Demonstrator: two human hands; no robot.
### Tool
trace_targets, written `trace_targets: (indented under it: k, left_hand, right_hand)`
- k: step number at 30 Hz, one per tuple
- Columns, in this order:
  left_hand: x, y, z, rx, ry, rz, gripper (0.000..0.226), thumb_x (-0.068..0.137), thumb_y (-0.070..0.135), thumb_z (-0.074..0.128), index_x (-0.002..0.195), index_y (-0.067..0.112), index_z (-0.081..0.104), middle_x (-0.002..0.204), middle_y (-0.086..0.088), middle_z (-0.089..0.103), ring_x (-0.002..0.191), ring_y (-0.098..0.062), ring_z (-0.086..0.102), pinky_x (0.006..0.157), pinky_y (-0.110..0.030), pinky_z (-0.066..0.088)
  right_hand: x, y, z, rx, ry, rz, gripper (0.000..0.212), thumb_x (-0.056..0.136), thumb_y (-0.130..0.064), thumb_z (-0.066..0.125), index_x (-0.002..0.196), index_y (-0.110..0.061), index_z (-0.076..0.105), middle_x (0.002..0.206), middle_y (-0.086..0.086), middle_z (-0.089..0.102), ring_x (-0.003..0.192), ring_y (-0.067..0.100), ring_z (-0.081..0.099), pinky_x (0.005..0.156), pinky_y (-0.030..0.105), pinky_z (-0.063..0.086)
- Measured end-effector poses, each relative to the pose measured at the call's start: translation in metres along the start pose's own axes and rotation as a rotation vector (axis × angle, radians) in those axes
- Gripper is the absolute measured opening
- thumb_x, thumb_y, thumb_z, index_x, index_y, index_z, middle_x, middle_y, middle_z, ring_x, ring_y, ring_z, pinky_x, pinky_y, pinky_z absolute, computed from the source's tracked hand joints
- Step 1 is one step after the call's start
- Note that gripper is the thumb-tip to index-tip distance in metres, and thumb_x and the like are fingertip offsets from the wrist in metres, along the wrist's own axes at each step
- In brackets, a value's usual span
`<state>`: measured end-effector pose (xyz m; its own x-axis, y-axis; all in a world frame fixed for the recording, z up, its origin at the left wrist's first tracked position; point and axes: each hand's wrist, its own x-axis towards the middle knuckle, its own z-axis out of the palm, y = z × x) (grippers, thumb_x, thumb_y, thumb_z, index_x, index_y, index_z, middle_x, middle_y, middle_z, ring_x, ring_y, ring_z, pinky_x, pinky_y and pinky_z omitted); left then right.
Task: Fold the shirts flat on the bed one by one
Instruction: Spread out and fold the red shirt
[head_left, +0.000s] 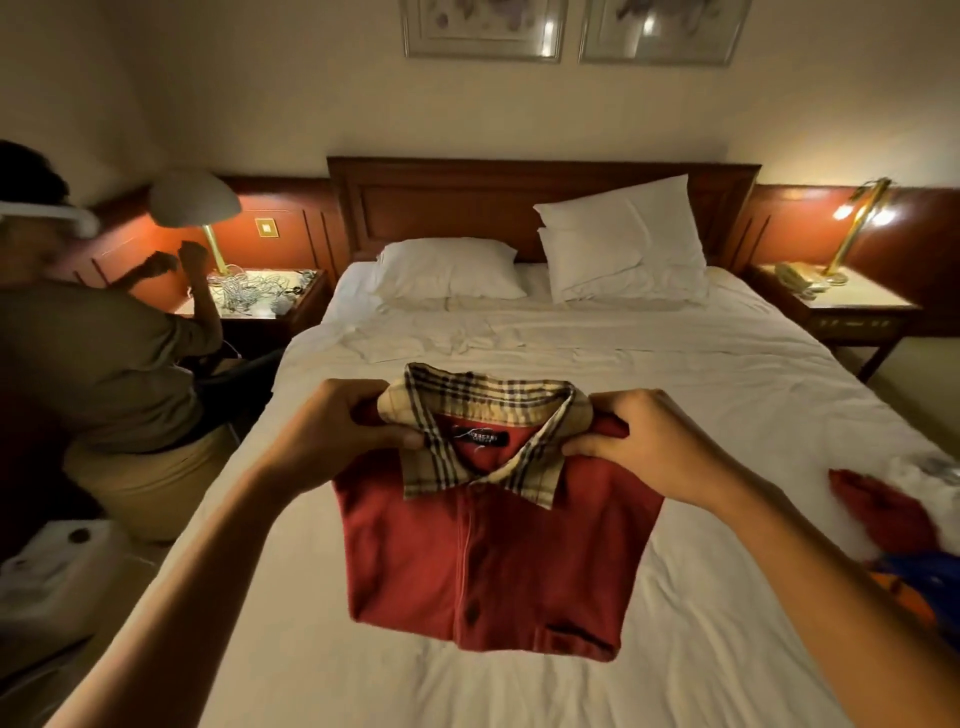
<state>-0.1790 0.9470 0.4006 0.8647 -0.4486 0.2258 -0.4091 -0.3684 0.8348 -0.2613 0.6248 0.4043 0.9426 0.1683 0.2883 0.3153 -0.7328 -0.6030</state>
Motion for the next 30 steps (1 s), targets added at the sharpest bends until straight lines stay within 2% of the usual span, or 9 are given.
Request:
trace_targets:
  k: [2, 5, 11, 15, 17, 22, 25, 28, 30]
  left_hand:
    - [-0.017, 0.005, -0.011, 0.001, 0.010, 0.007, 0.038, 0.060, 0.038, 0.087, 0.091, 0.018, 0.079, 0.086, -0.003, 0.077, 0.080, -0.020, 0.071, 0.073, -0.050, 0.055]
    - [-0.042, 0.014, -0.022, 0.045, -0.009, 0.007, 0.035, 0.059, 0.044, 0.086, 0.086, 0.023, 0.077, 0.083, -0.005, 0.076, 0.081, -0.035, 0.070, 0.075, -0.059, 0.055]
    - [-0.090, 0.041, -0.043, 0.083, 0.006, 0.049, 0.035, 0.062, 0.042, 0.084, 0.084, 0.017, 0.075, 0.079, -0.006, 0.074, 0.078, -0.038, 0.067, 0.070, -0.059, 0.053]
    - [-0.118, 0.048, -0.063, 0.053, 0.001, 0.050, 0.026, 0.062, 0.046, 0.084, 0.083, 0.032, 0.075, 0.081, 0.003, 0.076, 0.073, -0.021, 0.071, 0.067, -0.050, 0.057]
    - [-0.131, 0.045, -0.070, 0.032, -0.007, 0.042, 0.028, 0.062, 0.048, 0.084, 0.085, 0.035, 0.076, 0.084, 0.005, 0.077, 0.077, -0.020, 0.073, 0.073, -0.052, 0.059]
    - [-0.164, 0.019, -0.089, -0.003, -0.055, 0.081, 0.034, 0.062, 0.051, 0.083, 0.086, 0.028, 0.076, 0.083, -0.004, 0.076, 0.081, -0.038, 0.069, 0.074, -0.062, 0.055]
    - [-0.180, -0.007, -0.099, -0.050, -0.115, 0.103, 0.037, 0.064, 0.043, 0.085, 0.088, 0.017, 0.076, 0.086, -0.015, 0.074, 0.086, -0.045, 0.066, 0.077, -0.061, 0.054]
    - [-0.190, -0.031, -0.107, -0.068, -0.185, 0.130, 0.034, 0.063, 0.041, 0.085, 0.087, 0.019, 0.076, 0.083, -0.006, 0.075, 0.077, -0.028, 0.071, 0.071, -0.039, 0.058]
    - [-0.195, -0.040, -0.109, -0.088, -0.239, 0.138, 0.031, 0.064, 0.038, 0.086, 0.086, 0.019, 0.076, 0.082, -0.005, 0.075, 0.077, -0.029, 0.070, 0.072, -0.042, 0.059]
  right_hand:
    - [-0.011, -0.016, 0.005, 0.014, -0.023, 0.010, 0.029, 0.078, -0.035, 0.081, 0.105, -0.029, 0.076, 0.102, -0.020, 0.074, 0.098, -0.009, 0.064, 0.087, 0.023, 0.049]
    - [-0.029, -0.036, 0.011, 0.032, -0.047, 0.014, 0.028, 0.079, -0.034, 0.080, 0.107, -0.032, 0.074, 0.102, -0.024, 0.072, 0.100, -0.010, 0.063, 0.088, 0.021, 0.048]
    - [-0.062, -0.089, 0.013, 0.035, 0.038, -0.063, 0.027, 0.082, -0.028, 0.079, 0.109, -0.029, 0.076, 0.104, -0.023, 0.073, 0.100, -0.010, 0.064, 0.083, 0.013, 0.047]
    - [-0.079, -0.124, 0.018, 0.007, 0.059, -0.068, 0.029, 0.082, -0.029, 0.078, 0.111, -0.029, 0.075, 0.106, -0.020, 0.073, 0.100, -0.012, 0.063, 0.082, 0.009, 0.046]
    - [-0.089, -0.138, 0.025, -0.009, 0.060, -0.043, 0.028, 0.082, -0.029, 0.079, 0.110, -0.030, 0.075, 0.104, -0.021, 0.073, 0.099, -0.012, 0.063, 0.082, 0.009, 0.046]
    - [-0.116, -0.172, 0.066, -0.051, 0.107, 0.044, 0.027, 0.081, -0.032, 0.079, 0.108, -0.030, 0.076, 0.107, -0.019, 0.073, 0.100, -0.011, 0.063, 0.084, 0.016, 0.048]
    - [-0.135, -0.191, 0.105, -0.084, 0.136, 0.123, 0.025, 0.080, -0.032, 0.079, 0.106, -0.028, 0.077, 0.105, -0.014, 0.074, 0.099, -0.007, 0.065, 0.084, 0.023, 0.049]
    - [-0.155, -0.209, 0.143, -0.112, 0.219, 0.248, 0.022, 0.080, -0.031, 0.080, 0.101, -0.026, 0.078, 0.100, -0.009, 0.076, 0.095, 0.000, 0.067, 0.081, 0.030, 0.050]
    - [-0.168, -0.220, 0.162, -0.121, 0.271, 0.344, 0.022, 0.080, -0.032, 0.080, 0.101, -0.025, 0.079, 0.095, -0.005, 0.077, 0.092, 0.008, 0.070, 0.079, 0.037, 0.052]
